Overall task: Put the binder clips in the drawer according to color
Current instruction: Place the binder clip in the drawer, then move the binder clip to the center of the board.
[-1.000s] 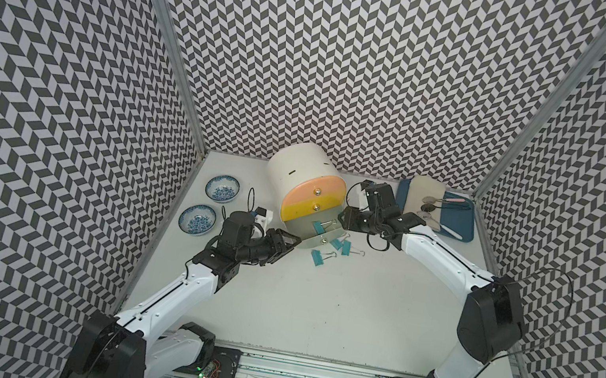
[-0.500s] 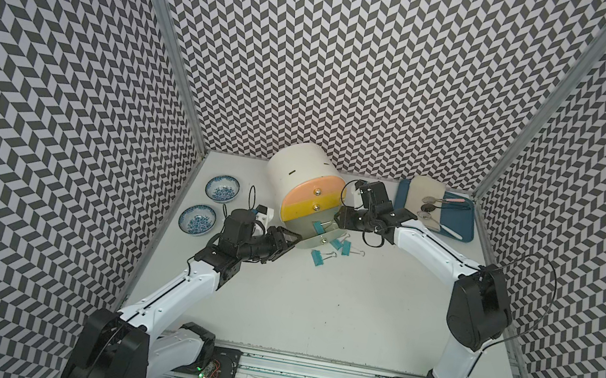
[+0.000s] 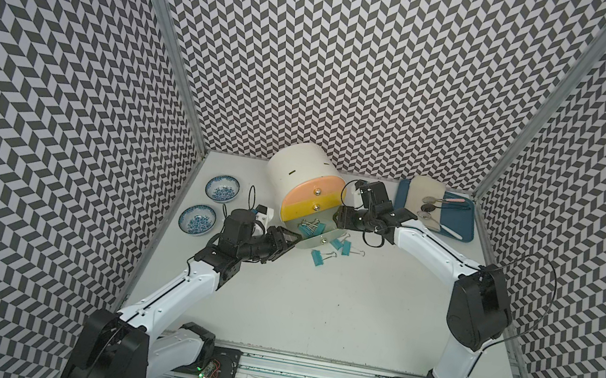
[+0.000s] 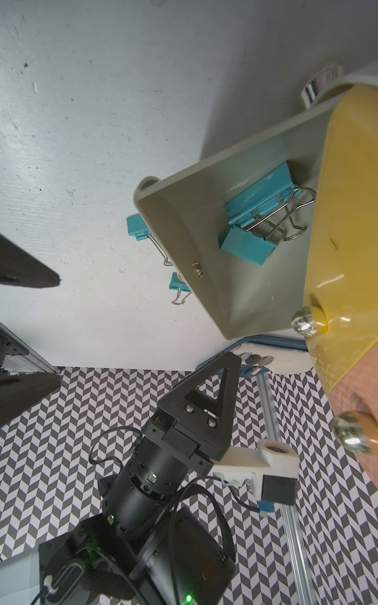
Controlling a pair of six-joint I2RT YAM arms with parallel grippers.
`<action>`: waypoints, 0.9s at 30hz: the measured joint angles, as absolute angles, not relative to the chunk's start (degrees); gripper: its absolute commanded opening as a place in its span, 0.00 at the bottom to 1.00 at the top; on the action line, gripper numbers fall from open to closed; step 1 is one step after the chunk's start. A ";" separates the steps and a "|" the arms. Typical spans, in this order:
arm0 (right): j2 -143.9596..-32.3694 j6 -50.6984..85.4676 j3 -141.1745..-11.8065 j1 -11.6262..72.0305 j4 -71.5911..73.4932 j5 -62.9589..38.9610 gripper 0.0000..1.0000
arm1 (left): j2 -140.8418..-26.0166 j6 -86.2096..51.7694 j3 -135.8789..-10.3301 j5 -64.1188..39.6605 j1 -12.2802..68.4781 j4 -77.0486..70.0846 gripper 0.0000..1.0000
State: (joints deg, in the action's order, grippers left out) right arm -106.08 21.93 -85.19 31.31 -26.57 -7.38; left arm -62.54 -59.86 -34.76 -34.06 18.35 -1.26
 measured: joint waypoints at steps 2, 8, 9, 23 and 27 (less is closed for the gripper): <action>-105.71 21.98 -84.66 30.92 -26.30 -7.38 0.66 | -62.02 -59.86 -34.76 -33.95 18.35 -1.23 0.46; -100.33 22.68 -77.47 28.08 -24.29 -8.14 0.57 | -60.58 -59.88 -34.76 -33.45 18.35 -1.17 0.46; -99.04 23.05 -75.81 27.27 -23.64 -8.75 0.55 | -60.38 -59.88 -34.76 -33.34 18.35 -1.17 0.46; -97.89 28.91 -61.71 20.49 -15.84 -18.00 0.00 | -58.15 -59.86 -34.76 -32.77 18.33 0.91 0.46; -100.75 29.06 -61.73 20.43 -14.26 -18.96 0.00 | -56.66 -59.88 -34.76 -32.62 17.93 1.74 0.46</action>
State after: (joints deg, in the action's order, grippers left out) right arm -100.75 29.06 -61.73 20.43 -14.26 -18.96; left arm -56.66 -59.88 -34.76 -32.62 17.93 1.74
